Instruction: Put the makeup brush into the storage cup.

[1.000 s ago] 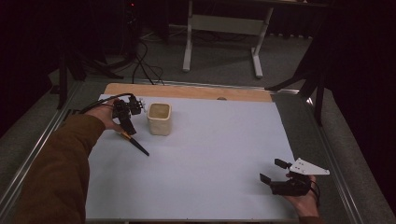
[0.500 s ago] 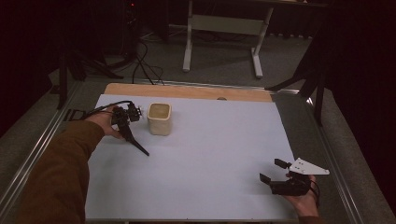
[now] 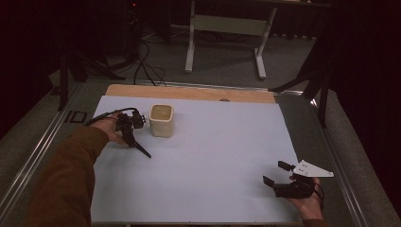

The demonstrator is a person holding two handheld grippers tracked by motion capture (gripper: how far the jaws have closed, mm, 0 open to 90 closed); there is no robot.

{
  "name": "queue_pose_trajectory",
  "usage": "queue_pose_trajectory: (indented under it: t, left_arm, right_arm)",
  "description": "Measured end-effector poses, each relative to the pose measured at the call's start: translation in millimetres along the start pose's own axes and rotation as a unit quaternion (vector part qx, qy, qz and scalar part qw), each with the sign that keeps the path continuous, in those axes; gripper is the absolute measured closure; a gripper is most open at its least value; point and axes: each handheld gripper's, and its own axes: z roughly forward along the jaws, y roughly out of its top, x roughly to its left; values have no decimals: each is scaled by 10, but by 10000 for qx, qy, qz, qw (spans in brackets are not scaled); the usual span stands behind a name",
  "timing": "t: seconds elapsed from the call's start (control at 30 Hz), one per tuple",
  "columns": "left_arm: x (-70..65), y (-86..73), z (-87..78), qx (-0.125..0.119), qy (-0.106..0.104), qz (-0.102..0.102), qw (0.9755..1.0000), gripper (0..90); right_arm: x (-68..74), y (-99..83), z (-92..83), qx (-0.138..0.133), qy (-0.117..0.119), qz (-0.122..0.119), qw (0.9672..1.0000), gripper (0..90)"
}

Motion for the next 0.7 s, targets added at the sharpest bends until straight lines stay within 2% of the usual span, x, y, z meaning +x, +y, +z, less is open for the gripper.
queue_pose_trajectory:
  t: [0.07, 0.17, 0.3, 0.37, 0.57, 0.67, 0.7]
  left_arm:
    - [7, -27, 43, 6, -29, -66, 10000, 288]
    - [-6, -46, 90, 54, 79, -64, 9999, 315]
    - [-15, -34, 71, 15, 192, -13, 9998, 416]
    - [-25, -35, 61, -39, 183, -48, 9998, 460]
    - [-43, -99, 57, -7, -47, -87, 10000, 617]
    - [-58, -195, 121, 113, -158, -220, 9996, 625]
    - [-60, -224, 123, 53, -186, -270, 9994, 623]
  right_arm:
    - [-3, -2, -3, -4, 3, -5, 10000, 100]
    - [-3, -3, -4, 1, 4, -5, 10000, 100]
    - [3, 1, 7, 20, 29, -17, 10000, 101]
    - [7, 4, 13, 38, 33, -35, 10000, 101]
    - [11, 3, 19, 47, 66, -47, 10000, 114]
    - [12, 4, 14, 44, 71, -47, 10000, 114]
    - [12, 3, 14, 43, 76, -44, 10000, 114]
